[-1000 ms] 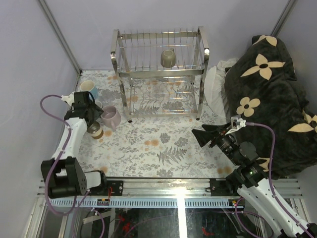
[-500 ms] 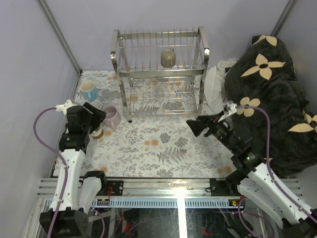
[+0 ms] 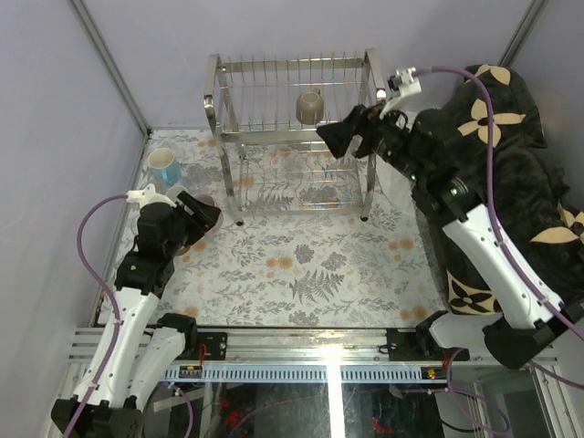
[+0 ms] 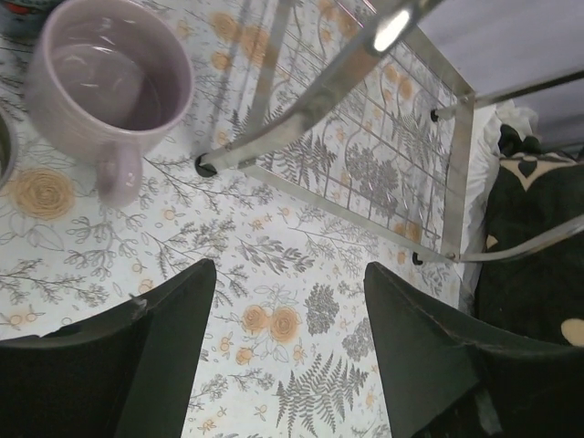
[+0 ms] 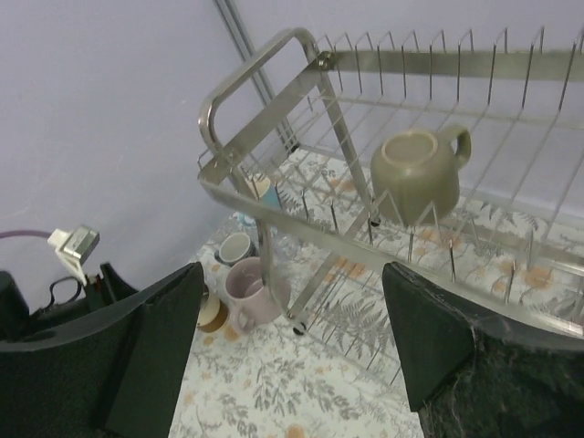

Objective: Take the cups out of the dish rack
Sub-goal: Move the cup to the dish rack.

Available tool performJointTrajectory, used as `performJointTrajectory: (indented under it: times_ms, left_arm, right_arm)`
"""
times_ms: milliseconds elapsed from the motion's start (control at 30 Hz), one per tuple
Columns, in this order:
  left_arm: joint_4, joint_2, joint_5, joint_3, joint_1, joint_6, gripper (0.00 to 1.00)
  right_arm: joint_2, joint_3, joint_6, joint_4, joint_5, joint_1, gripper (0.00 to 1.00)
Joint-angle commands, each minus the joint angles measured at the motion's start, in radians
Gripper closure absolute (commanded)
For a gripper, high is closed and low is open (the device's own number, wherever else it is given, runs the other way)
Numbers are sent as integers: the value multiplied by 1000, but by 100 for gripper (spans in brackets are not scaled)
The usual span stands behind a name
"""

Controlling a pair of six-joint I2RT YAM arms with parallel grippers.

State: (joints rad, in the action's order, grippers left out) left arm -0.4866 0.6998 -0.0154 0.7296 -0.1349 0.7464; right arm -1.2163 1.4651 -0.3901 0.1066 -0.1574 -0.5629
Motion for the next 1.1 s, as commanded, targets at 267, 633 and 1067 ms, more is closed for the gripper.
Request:
performJointTrajectory:
  times_ms: [267,633,1067]
  left_arm:
    - [71,52,-2,59,-113,-67,33]
    - [72,19,-23,42,-125,-76,33]
    - [77,28,-28,36,-131,-81,33]
  right_arm:
    - [-490,706,116,385,95,-2,14]
    - [-654,835,176,421,170,-2,14]
    - [-699,824,223,398,181,-2,14]
